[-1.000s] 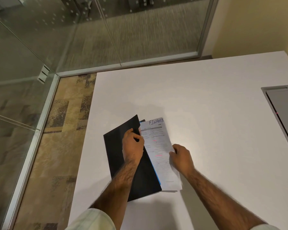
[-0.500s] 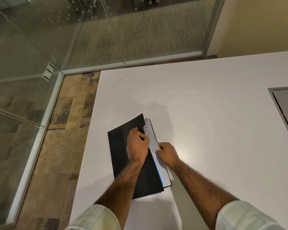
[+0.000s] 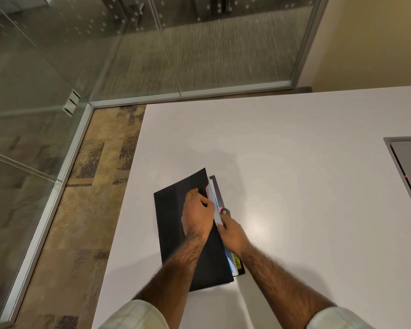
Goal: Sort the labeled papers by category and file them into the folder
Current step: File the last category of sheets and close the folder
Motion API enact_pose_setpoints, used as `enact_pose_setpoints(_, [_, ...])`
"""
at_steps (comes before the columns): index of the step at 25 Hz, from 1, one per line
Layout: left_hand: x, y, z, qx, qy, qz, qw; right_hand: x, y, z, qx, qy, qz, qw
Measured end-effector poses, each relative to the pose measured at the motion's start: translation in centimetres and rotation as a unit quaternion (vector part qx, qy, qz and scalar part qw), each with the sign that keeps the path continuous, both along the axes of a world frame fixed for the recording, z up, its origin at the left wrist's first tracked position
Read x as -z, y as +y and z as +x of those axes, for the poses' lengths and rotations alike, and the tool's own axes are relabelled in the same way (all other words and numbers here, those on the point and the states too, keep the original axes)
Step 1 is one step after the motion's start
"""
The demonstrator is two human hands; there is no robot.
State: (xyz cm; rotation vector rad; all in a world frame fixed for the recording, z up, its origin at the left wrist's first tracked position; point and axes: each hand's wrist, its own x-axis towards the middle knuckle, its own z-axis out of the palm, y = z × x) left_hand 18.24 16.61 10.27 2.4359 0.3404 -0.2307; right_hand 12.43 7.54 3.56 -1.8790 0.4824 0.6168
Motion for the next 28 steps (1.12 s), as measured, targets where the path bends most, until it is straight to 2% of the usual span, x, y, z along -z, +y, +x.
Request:
enact_pose_setpoints(6, [0.4,-0.1,0.2,0.011,0.000,0.001,1.000,0.9,0.3,-1.1,0.036,-0.024,-0.081,0.996])
enact_pose_setpoints(13, [0.8,-0.6,0.2,0.014,-0.004,0.016,1.000,0.8,-0.6,0.1,0.086,0.024,0.081,0.993])
enact_pose_setpoints(17, [1.2,-0.7,0.3,0.016,-0.003,0.016,1.000,0.9,-0.9,0.2,0.115,0.061,0.119,0.984])
enact_pose_setpoints(23, [1.5,-0.9,0.5,0.046,-0.003,0.029,0.999,1.6,-0.8,0.5,0.071,0.042,0.050,0.995])
enact_pose_setpoints(28, [2.8,-0.4,1.1,0.141,-0.015,0.068,0.988,1.1,-1.3,-0.2,0.085,-0.002,-0.022,0.996])
